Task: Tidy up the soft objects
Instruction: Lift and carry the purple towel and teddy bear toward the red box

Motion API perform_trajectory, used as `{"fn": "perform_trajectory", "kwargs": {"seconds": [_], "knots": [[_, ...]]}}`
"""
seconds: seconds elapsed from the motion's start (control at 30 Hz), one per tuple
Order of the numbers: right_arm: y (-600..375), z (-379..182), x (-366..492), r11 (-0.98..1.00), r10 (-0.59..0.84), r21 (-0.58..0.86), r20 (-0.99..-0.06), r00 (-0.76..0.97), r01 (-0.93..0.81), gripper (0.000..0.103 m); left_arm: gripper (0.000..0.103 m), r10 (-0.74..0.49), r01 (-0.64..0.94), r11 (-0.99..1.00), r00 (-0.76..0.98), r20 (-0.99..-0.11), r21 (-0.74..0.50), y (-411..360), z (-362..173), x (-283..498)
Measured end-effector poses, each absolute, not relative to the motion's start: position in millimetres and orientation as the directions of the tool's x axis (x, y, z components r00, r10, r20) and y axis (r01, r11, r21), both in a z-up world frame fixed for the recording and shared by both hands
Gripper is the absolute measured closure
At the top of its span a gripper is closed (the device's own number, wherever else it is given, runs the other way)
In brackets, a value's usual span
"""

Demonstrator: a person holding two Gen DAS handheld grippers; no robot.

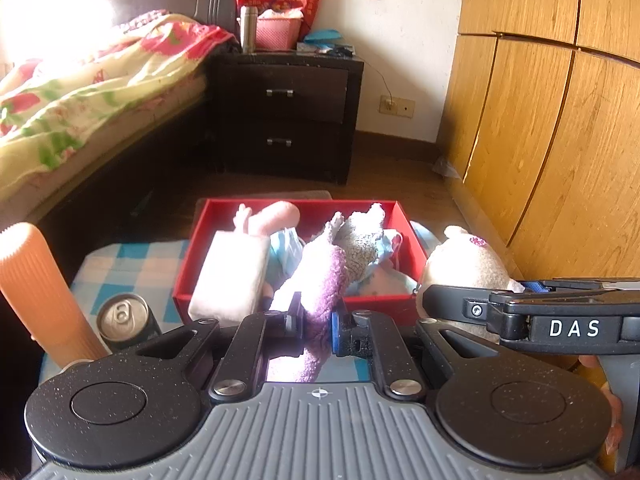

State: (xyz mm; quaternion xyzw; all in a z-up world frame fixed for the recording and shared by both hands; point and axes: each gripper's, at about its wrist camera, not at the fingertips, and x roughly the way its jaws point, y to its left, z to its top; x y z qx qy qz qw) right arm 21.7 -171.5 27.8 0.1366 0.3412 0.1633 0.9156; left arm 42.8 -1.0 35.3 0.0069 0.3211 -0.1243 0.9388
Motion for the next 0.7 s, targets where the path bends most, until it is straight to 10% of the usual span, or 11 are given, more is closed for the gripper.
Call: {"fn": "perform_trajectory", "kwargs": {"seconds": [0.7], "knots": [[-174, 58, 32, 0.911, 0.354, 0.361, -0.436, 0.827, -0.199, 0.058, 0.093, -0.218, 0.231, 0.972, 0.820, -0.529, -0.042, -11, 56, 61]]}}
